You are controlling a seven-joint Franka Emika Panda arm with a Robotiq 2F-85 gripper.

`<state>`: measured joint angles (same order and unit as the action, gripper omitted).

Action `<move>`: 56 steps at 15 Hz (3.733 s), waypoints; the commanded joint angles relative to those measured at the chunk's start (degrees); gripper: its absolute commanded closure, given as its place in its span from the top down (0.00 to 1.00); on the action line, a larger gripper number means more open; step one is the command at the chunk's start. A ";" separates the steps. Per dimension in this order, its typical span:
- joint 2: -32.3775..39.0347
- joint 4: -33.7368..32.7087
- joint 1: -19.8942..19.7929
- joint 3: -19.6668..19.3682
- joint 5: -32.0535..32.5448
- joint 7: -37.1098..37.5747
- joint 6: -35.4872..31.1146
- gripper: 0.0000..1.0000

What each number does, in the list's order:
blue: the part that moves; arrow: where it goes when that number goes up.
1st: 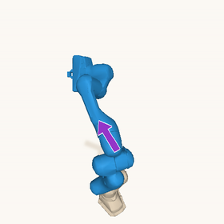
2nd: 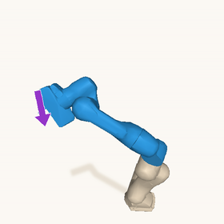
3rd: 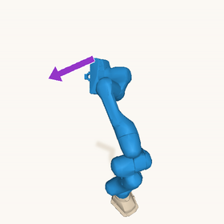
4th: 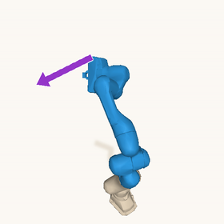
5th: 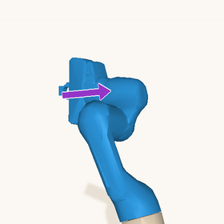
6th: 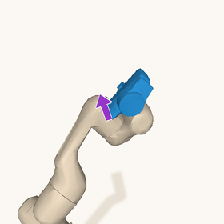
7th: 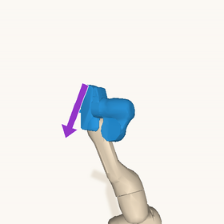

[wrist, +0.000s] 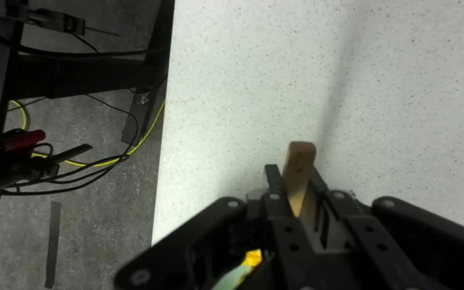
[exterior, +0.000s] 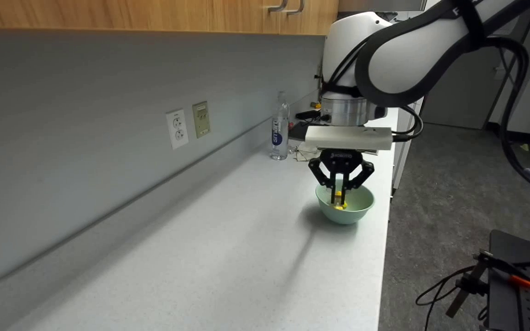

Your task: Use the ladle to stir in the bow

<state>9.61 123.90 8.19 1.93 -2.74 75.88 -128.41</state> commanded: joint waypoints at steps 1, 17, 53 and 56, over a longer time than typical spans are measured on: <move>-0.97 -3.17 -2.23 0.15 -4.76 -4.11 8.35 0.04; 1.14 -4.72 -12.19 -4.42 -29.16 -24.59 6.86 0.04; 3.71 -7.82 -14.56 -8.84 -42.24 -30.60 22.43 0.04; 2.29 -7.54 -13.25 -9.24 -37.13 -28.11 18.70 0.04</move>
<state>12.66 117.28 -6.26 -6.70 -43.83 45.50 -107.78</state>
